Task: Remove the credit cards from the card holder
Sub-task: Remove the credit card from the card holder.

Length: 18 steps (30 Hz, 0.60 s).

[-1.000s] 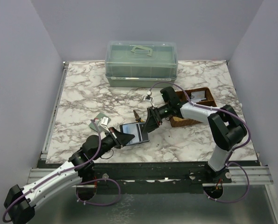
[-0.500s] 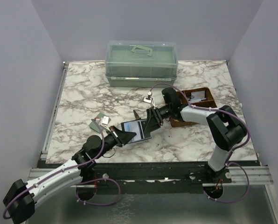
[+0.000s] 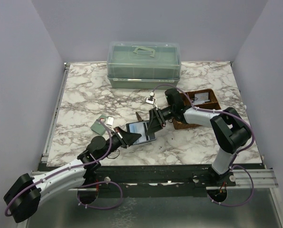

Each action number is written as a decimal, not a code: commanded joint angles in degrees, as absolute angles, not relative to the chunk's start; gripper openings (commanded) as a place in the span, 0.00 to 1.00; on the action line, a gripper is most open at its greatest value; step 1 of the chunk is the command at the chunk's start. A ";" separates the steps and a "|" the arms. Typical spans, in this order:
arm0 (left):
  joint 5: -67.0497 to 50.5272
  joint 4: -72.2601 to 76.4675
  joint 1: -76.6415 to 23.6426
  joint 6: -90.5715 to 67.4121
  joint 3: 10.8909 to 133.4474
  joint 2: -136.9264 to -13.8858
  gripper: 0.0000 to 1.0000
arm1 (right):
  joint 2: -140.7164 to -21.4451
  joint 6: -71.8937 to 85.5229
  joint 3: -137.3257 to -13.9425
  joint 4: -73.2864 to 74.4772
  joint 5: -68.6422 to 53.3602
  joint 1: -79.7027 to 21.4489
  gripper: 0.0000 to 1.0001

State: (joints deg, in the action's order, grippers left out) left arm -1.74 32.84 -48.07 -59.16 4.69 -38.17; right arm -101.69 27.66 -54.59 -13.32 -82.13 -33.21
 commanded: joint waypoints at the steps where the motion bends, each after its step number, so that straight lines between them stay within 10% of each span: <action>1: -3.67 39.45 -48.28 -59.14 6.82 -42.19 0.00 | -101.61 31.55 -55.60 -16.28 -81.45 -33.49 0.44; 9: -3.22 40.17 -48.57 -57.89 7.94 -45.17 0.00 | -101.53 34.60 -54.07 -19.51 -81.90 -31.57 0.06; 18: -0.44 33.36 -48.48 -58.38 5.02 -32.80 0.00 | -100.68 34.51 -52.82 -20.54 -83.33 -29.92 0.00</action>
